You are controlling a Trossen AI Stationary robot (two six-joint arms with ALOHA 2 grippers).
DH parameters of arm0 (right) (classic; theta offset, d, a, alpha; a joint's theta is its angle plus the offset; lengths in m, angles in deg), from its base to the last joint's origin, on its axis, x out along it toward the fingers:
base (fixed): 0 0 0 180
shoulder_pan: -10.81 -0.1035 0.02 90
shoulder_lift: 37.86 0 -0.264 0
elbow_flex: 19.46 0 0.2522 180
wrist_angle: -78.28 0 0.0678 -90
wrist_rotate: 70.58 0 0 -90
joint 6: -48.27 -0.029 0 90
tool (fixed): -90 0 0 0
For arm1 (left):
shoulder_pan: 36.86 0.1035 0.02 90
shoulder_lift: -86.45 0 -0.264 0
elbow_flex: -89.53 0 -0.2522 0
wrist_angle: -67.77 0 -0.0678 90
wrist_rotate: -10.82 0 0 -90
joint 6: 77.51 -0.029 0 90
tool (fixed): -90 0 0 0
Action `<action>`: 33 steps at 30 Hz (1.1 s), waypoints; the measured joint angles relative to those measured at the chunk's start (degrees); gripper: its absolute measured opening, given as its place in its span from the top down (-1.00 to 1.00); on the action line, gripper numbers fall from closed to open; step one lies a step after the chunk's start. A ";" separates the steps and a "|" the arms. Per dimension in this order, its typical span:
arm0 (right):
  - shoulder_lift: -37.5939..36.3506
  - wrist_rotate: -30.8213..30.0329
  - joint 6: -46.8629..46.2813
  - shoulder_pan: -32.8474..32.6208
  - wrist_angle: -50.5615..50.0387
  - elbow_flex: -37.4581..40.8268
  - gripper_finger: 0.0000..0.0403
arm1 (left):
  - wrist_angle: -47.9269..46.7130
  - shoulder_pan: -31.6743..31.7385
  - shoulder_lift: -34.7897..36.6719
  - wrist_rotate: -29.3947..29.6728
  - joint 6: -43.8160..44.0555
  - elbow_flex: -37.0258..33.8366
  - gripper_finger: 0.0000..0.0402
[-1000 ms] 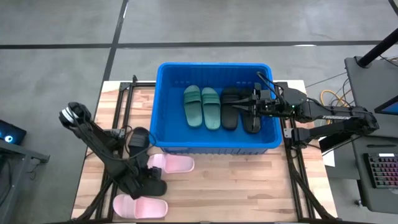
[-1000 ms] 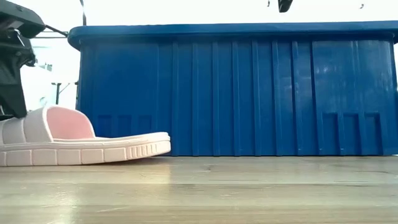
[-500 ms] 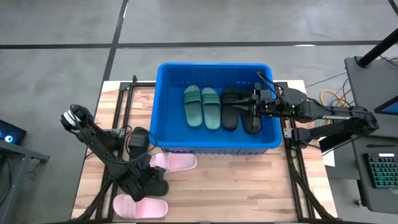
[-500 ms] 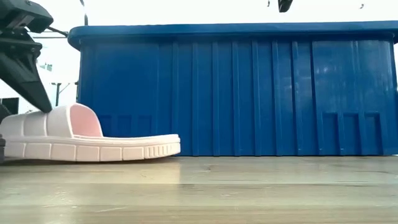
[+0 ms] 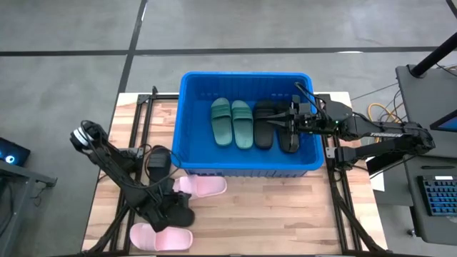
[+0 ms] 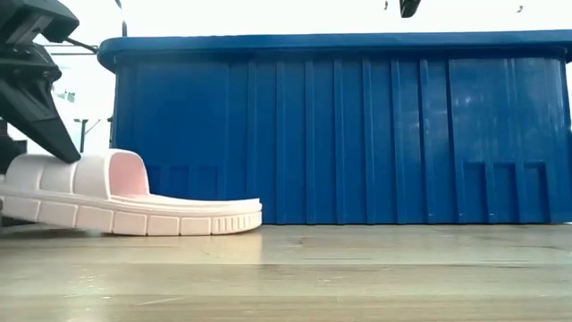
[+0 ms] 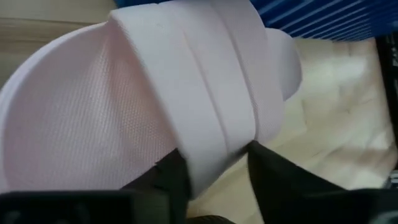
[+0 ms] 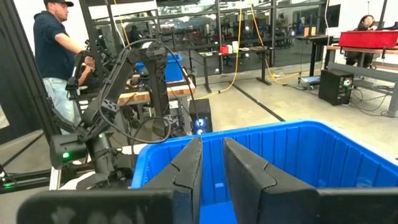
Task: Pick and place slides into bin
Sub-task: Put the pink slide into the blue container
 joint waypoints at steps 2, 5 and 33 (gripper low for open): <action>0.00 0.00 0.00 0.00 0.02 0.00 0.72 | 0.10 0.00 0.77 0.10 -0.65 0.00 0.55; 0.00 0.00 0.00 0.00 0.02 0.00 0.72 | 0.18 0.00 2.42 0.31 -1.97 0.00 0.82; 4.75 10.84 9.50 -6.88 15.48 -5.61 0.26 | 25.06 2.38 34.96 -0.29 -66.25 0.48 1.00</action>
